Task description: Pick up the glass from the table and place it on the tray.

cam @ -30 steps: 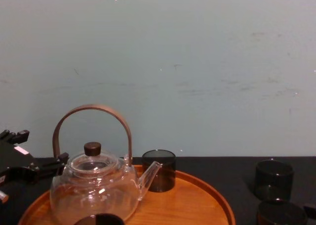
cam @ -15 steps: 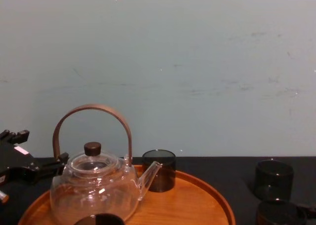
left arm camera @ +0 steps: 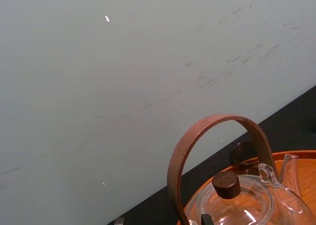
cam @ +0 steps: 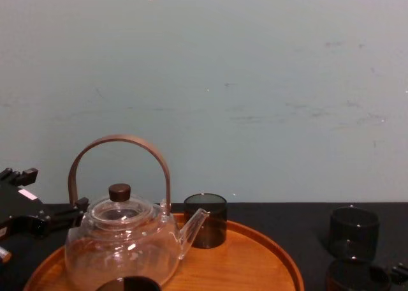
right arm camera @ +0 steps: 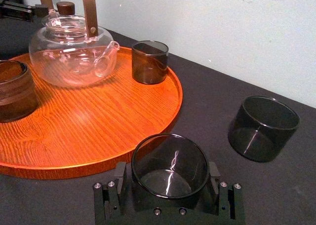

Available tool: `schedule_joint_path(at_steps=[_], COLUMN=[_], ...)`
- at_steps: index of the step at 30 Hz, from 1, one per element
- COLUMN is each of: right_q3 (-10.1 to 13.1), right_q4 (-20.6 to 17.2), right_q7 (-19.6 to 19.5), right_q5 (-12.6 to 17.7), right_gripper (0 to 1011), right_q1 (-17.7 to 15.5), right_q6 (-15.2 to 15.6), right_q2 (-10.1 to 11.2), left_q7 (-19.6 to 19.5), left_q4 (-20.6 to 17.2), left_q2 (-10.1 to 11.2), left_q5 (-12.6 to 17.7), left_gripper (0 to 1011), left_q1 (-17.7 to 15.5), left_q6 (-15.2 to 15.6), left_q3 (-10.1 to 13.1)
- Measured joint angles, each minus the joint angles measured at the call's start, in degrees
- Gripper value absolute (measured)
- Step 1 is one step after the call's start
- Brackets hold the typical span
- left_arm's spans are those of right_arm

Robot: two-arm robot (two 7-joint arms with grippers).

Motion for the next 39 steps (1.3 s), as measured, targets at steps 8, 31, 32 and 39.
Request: schedule_joint_path(at_steps=[8,31,32,39], right_q3=[0.0,0.2,0.2,-0.3], right_q4=[0.0,-0.7,-0.9,-3.7], right_q7=[0.0,1.0,1.1,1.5], right_q5=[0.0,1.1,1.1,1.5], right_gripper=[1002,902,902,902], right_q1=[-0.1,-0.2,-0.1,0.4], right_q6=[0.0,0.2,0.4,1.7], right_q2=[0.1,0.4,0.4,1.0], left_q7=[0.0,0.0,0.0,0.0], left_q4=[0.0,0.0,0.0,0.0], left_q2=[0.0,0.0,0.0,0.0], left_q5=[0.0,0.0,0.0,0.0], left_gripper=[1009,1010,1009,1009], left_q1=[0.0,0.0,0.0,0.0], left_q6=[0.0,0.0,0.0,0.0], left_q3=[0.0,0.0,0.0,0.0])
